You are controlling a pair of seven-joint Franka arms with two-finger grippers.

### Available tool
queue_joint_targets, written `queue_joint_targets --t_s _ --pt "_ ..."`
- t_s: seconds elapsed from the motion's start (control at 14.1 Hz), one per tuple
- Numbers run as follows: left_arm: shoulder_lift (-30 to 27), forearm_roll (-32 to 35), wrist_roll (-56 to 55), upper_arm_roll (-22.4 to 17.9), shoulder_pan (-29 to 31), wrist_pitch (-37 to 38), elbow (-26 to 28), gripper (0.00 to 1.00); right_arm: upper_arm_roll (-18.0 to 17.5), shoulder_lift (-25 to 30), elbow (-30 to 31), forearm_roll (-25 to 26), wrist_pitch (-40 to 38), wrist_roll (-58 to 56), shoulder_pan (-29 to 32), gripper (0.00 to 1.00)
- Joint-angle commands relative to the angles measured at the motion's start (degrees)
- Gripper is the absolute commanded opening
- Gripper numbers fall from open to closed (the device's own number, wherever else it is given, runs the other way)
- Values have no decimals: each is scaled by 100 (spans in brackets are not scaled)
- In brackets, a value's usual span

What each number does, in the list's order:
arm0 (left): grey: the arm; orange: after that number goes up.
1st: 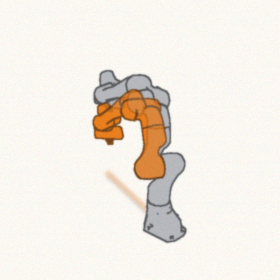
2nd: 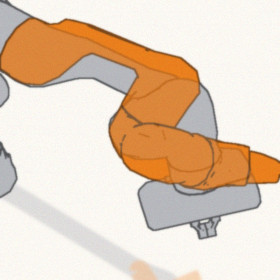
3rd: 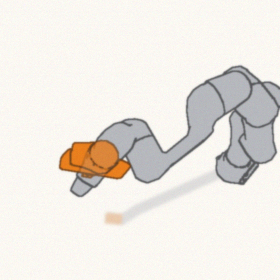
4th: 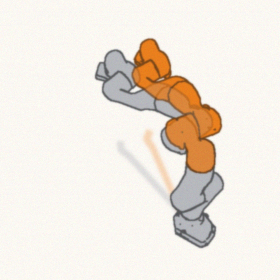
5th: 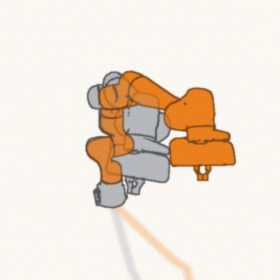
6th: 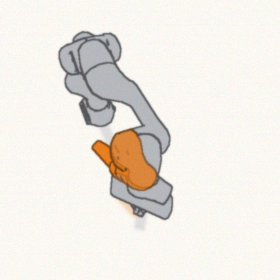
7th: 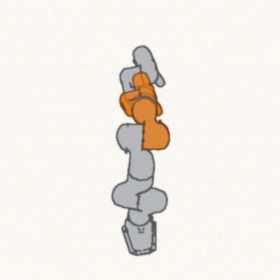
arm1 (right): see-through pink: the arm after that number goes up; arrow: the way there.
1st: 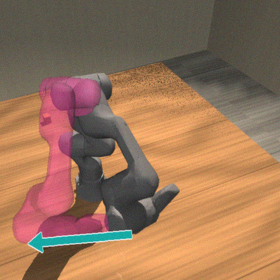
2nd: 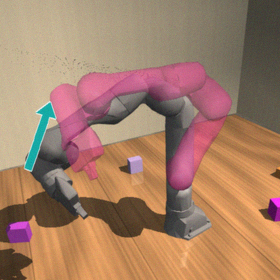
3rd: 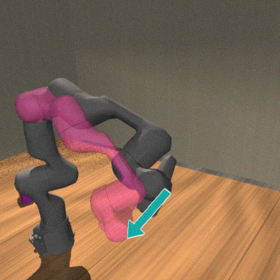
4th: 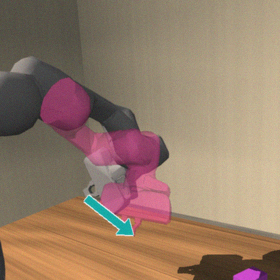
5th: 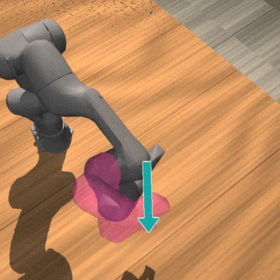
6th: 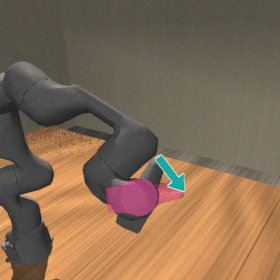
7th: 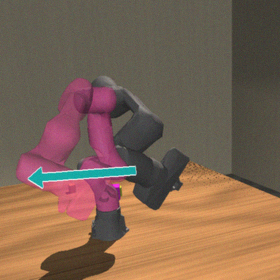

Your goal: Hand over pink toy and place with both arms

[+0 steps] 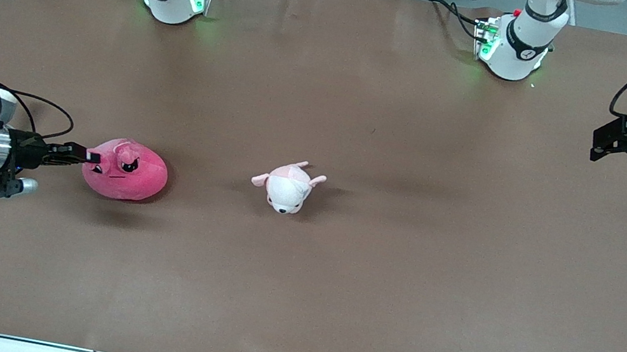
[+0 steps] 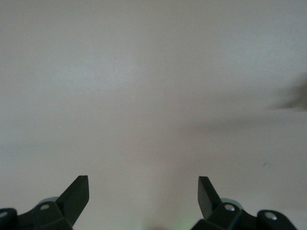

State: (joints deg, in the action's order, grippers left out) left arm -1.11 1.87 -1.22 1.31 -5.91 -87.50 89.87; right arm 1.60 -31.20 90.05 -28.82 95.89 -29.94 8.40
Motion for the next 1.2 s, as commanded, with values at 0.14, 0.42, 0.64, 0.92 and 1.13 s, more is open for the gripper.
queue_joint_targets --t_s 0.14,0.42,0.64,0.92,1.13 --pt "-443 -117 17 88 29 -171 462 100 16 -62 -575 -10 -114 6 179 100" --pt "-496 -213 -62 255 81 -189 497 100 130 175 -1023 383 -342 14 241 100" --pt "-496 -222 -80 572 380 -215 497 100 130 613 -1086 640 -422 574 206 100" --pt "-452 -231 -71 563 363 -215 497 100 95 1316 -1094 1393 -764 2094 -127 100" --pt "-417 -248 -62 563 372 -224 470 100 95 1721 -1200 2412 -756 2519 -531 100"
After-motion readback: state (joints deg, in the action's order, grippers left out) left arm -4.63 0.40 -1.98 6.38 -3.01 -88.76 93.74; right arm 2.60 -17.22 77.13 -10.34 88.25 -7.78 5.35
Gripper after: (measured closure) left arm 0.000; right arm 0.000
